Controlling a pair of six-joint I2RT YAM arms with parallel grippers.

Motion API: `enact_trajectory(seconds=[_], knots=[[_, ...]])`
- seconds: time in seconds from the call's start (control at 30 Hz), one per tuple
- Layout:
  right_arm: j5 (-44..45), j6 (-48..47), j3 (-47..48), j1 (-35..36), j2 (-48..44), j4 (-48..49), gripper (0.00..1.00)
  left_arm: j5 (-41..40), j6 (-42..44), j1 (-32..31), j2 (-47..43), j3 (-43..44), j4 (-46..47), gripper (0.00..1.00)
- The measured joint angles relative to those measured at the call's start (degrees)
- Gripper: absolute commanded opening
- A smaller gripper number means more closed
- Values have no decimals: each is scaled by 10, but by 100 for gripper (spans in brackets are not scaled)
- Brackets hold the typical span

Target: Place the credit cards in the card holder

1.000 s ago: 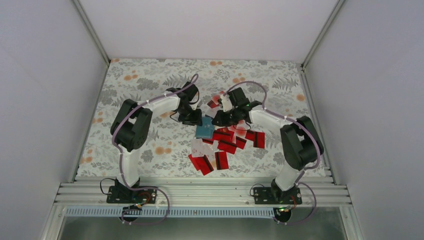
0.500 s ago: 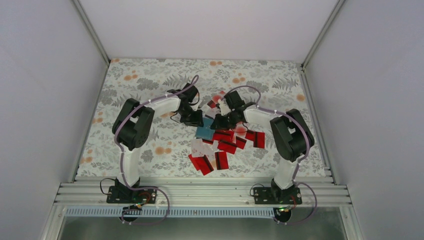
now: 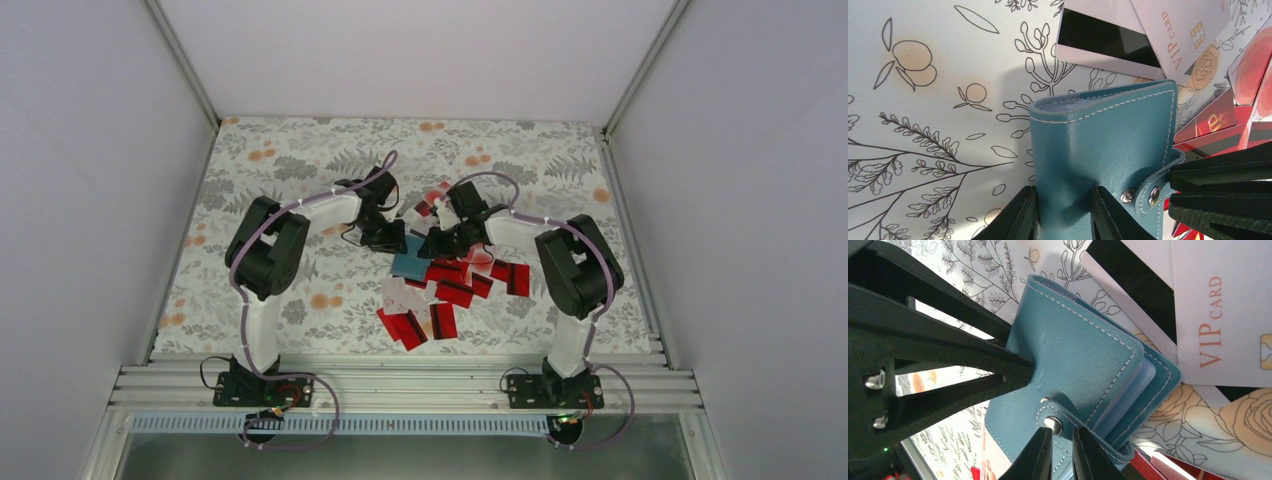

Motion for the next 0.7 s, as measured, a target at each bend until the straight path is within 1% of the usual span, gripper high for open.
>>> enact_trajectory(seconds=[0.7], knots=[[-16, 57, -2, 5, 9, 44, 13, -5, -22, -2, 4, 3, -2, 27]])
